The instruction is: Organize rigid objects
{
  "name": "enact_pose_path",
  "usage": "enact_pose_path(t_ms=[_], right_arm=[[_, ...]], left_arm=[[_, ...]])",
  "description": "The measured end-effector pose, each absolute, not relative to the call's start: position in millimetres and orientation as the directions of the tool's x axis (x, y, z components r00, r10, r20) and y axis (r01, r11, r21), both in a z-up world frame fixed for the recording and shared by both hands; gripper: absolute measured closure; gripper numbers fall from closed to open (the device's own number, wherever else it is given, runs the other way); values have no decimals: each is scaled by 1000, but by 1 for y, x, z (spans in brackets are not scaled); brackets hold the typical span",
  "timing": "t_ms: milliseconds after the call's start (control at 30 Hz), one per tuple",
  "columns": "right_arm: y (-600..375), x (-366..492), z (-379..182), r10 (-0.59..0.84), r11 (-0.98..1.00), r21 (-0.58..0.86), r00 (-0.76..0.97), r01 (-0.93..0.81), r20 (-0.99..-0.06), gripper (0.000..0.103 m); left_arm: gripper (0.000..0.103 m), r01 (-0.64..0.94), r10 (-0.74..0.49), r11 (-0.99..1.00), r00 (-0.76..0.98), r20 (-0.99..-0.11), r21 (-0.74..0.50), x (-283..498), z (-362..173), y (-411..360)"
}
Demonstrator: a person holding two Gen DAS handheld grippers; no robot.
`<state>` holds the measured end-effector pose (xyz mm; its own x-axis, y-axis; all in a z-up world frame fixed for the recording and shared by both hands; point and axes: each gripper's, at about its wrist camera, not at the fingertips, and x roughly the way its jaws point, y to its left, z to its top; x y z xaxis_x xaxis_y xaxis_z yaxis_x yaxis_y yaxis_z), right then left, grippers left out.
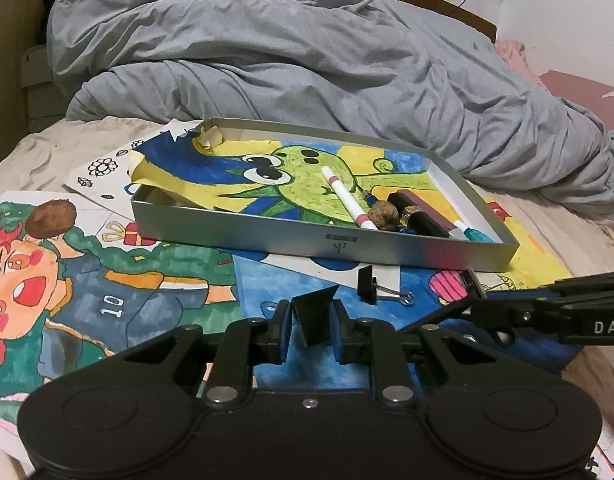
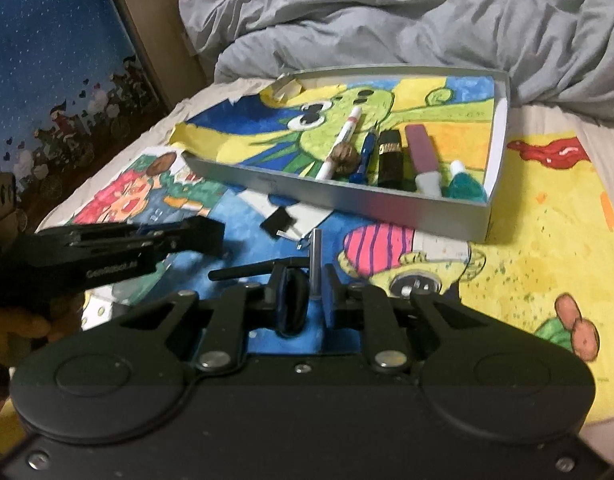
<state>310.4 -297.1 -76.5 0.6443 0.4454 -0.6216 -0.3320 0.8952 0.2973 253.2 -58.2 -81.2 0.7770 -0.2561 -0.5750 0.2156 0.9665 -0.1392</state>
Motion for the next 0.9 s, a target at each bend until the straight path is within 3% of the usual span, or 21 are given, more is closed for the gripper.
enact_pose_path(t_ms=[300, 467, 633, 900], right_arm=[[-302, 313, -90, 480, 877, 374, 592, -301, -648, 87], [-305, 313, -91, 469, 883, 363, 605, -298, -643, 85], [-291, 315, -87, 409, 911, 249, 632, -329, -659, 76], [-288, 324, -89, 414, 910, 277, 644, -308, -643, 77]], left_arm=[[82, 224, -264, 964, 773, -578, -140, 251, -83, -59], [82, 223, -267, 964, 771, -578, -148, 252, -86, -58], [82, 224, -269, 963, 771, -577, -149, 253, -87, -57], [84, 222, -273, 962, 765, -583, -159, 253, -90, -55]])
